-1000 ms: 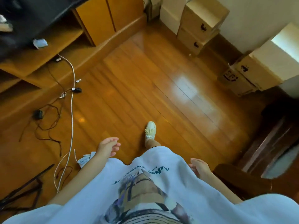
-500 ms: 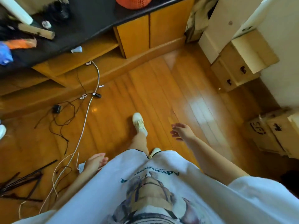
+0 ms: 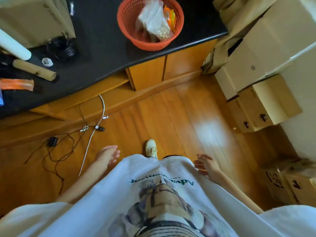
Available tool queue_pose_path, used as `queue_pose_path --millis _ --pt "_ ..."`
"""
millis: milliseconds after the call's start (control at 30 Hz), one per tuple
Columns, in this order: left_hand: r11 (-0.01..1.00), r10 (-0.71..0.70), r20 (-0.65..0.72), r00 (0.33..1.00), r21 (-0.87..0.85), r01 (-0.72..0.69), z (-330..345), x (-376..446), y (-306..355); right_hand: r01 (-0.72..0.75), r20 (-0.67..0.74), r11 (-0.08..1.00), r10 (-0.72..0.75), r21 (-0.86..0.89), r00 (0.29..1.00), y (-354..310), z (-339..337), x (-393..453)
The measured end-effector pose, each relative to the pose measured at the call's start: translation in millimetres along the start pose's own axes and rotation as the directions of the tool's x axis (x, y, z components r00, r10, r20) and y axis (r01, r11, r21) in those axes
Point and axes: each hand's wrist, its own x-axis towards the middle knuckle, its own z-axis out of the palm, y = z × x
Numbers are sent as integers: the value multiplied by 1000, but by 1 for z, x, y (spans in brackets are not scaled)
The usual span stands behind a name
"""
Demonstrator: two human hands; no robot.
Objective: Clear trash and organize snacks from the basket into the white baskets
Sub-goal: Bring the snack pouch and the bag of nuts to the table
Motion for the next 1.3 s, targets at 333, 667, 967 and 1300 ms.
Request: queue_pose_path --millis 333,667,967,1300 --pt "976 148 175 973 133 -173 83 42 165 -107 -23 993 106 -42 994 -98 -5 52" --pt "999 34 -67 997 37 -32 96 99 270 -115 4 991 116 -73 993 -321 38 129" --pt "944 30 -100 995 -323 -61 138 129 373 352 125 894 -329 -277 936 -533 111 190" --pt "940 35 202 979 -339 36 280 205 461 437 119 516 -538 -737 835 -657 180 268"
